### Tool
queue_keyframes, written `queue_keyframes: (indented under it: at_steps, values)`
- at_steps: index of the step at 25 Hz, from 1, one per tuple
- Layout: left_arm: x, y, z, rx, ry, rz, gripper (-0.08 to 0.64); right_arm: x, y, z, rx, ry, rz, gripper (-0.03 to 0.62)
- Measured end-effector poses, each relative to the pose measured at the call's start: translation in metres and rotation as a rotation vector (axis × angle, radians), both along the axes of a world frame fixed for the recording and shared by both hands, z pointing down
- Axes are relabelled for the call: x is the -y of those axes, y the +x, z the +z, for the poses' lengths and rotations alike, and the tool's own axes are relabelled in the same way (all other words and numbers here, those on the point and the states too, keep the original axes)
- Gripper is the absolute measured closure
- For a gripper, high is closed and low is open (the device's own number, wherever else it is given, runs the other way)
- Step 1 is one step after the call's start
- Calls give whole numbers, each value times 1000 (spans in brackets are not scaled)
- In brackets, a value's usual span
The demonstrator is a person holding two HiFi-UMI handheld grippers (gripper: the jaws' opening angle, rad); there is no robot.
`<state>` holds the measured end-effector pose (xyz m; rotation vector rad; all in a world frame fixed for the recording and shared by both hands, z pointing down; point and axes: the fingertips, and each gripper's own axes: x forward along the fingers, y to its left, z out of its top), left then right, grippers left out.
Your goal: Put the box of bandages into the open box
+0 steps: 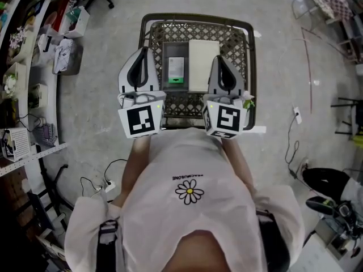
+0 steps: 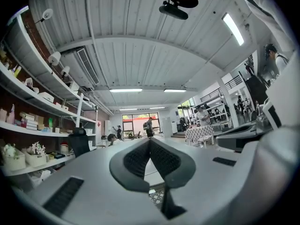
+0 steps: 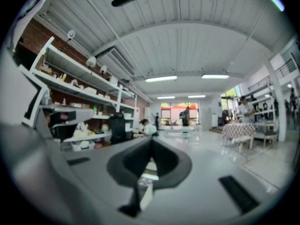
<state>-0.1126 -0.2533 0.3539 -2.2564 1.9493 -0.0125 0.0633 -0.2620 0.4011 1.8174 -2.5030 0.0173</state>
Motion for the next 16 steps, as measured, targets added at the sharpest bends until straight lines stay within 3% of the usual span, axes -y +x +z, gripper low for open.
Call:
queue_keyframes:
  at_steps: [16]
  values:
    - [-3,-4,7,18,-12,-3,535,-5,-7,2,-11,6,-10,561]
